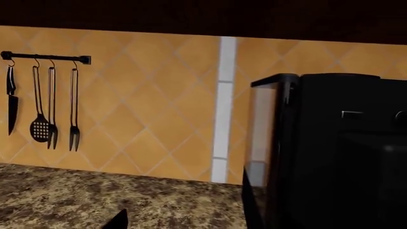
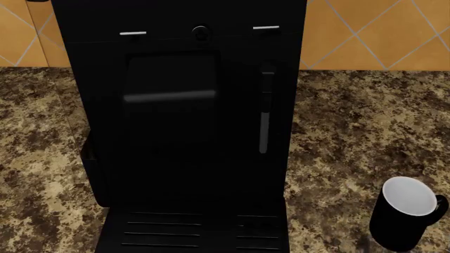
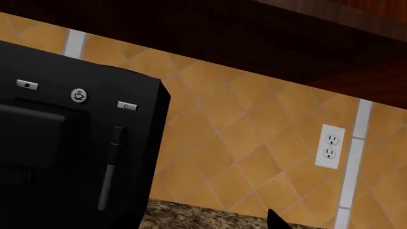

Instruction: Pick the mug from under the coffee machine dispenser and place it on the counter.

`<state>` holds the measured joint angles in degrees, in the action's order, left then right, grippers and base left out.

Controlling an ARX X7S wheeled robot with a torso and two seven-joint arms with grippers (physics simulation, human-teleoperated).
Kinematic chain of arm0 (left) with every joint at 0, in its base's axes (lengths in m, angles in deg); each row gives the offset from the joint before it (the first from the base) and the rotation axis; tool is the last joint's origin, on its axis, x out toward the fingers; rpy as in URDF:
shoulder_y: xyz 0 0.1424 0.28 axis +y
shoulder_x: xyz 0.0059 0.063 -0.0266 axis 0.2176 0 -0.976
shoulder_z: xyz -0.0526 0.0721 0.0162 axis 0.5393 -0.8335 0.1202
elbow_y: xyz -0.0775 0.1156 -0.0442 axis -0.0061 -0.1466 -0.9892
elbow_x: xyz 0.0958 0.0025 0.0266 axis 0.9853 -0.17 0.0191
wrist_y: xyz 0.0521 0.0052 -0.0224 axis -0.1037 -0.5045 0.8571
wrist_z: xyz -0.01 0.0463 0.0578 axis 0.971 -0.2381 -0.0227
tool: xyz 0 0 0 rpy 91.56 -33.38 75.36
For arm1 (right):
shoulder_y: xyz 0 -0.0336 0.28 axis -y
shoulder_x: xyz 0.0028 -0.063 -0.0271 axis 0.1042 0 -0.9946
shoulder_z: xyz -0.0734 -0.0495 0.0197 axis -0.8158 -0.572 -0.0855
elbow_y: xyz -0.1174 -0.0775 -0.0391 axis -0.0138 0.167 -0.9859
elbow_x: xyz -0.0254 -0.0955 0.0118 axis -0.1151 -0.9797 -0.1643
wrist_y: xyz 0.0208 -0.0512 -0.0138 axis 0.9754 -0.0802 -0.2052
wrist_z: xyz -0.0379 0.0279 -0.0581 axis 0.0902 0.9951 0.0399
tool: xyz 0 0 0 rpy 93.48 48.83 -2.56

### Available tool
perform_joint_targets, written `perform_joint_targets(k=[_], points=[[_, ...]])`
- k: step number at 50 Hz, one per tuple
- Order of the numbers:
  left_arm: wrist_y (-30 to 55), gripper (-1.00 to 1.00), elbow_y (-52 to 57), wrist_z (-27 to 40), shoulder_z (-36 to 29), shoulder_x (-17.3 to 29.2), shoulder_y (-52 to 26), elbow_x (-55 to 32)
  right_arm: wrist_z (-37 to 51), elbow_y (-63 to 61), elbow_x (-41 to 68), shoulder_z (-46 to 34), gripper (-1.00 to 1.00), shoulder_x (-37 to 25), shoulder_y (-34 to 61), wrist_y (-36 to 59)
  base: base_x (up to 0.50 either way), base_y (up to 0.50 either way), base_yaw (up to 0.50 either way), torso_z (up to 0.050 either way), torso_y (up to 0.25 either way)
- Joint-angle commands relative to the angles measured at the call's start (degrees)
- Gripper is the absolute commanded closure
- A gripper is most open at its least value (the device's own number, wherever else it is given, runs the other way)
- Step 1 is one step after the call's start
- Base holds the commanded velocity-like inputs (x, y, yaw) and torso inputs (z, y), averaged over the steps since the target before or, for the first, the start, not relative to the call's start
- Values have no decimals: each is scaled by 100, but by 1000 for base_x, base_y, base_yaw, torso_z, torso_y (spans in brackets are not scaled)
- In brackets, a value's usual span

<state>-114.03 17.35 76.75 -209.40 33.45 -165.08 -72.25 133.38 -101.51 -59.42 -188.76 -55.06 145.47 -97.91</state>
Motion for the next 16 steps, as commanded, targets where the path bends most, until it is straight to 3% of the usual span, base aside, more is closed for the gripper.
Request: perform_joint_targets(k=[1,16], points=[[-134,-100,15,-58,-126,8,146,259,47,-42,-555,-157,-100,-5,-165,-30,0,0,0,0,0],[-103,-100,16,4,-345,8,385,888,227,-42,-1051,-329,-100,-5,-344,-124,0,0,0,0,0]])
